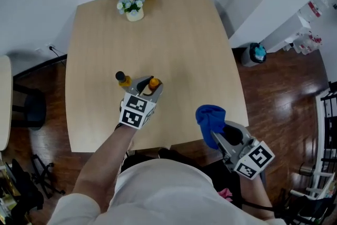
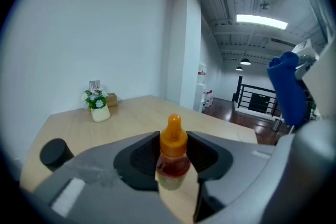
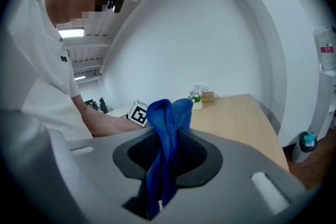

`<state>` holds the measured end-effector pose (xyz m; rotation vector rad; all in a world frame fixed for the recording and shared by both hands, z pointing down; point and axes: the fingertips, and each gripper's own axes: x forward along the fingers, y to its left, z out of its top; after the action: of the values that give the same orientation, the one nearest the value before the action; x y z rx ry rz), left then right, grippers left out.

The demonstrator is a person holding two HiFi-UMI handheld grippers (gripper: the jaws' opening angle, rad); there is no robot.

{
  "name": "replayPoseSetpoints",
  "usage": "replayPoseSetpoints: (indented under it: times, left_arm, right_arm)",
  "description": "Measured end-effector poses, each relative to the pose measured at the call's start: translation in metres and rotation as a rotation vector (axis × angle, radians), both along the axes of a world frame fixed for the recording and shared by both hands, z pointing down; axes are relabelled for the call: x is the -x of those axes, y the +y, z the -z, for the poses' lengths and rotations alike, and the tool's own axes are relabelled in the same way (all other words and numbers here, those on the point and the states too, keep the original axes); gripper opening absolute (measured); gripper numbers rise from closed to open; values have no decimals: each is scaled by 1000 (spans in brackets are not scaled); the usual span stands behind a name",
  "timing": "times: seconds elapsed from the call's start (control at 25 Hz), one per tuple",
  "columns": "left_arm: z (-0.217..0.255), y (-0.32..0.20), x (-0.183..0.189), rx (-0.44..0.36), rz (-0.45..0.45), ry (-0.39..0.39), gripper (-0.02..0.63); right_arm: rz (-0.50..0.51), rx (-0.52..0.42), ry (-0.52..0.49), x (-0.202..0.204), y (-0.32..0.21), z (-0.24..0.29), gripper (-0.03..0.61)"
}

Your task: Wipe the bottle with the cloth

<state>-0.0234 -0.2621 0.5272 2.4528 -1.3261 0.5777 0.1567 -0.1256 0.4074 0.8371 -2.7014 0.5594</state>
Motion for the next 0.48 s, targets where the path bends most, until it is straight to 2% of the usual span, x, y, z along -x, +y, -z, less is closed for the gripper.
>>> replayPoseSetpoints:
  times: [0.24,0.48]
  left_arm:
    - [63,46,-7,-81,-140,-48,159]
    - [100,81,7,-111,-211,-85,159]
  right_arm:
    - [104,-106,-36,54,-17,29,92]
    - [288,-263,34,124,-19,59,92]
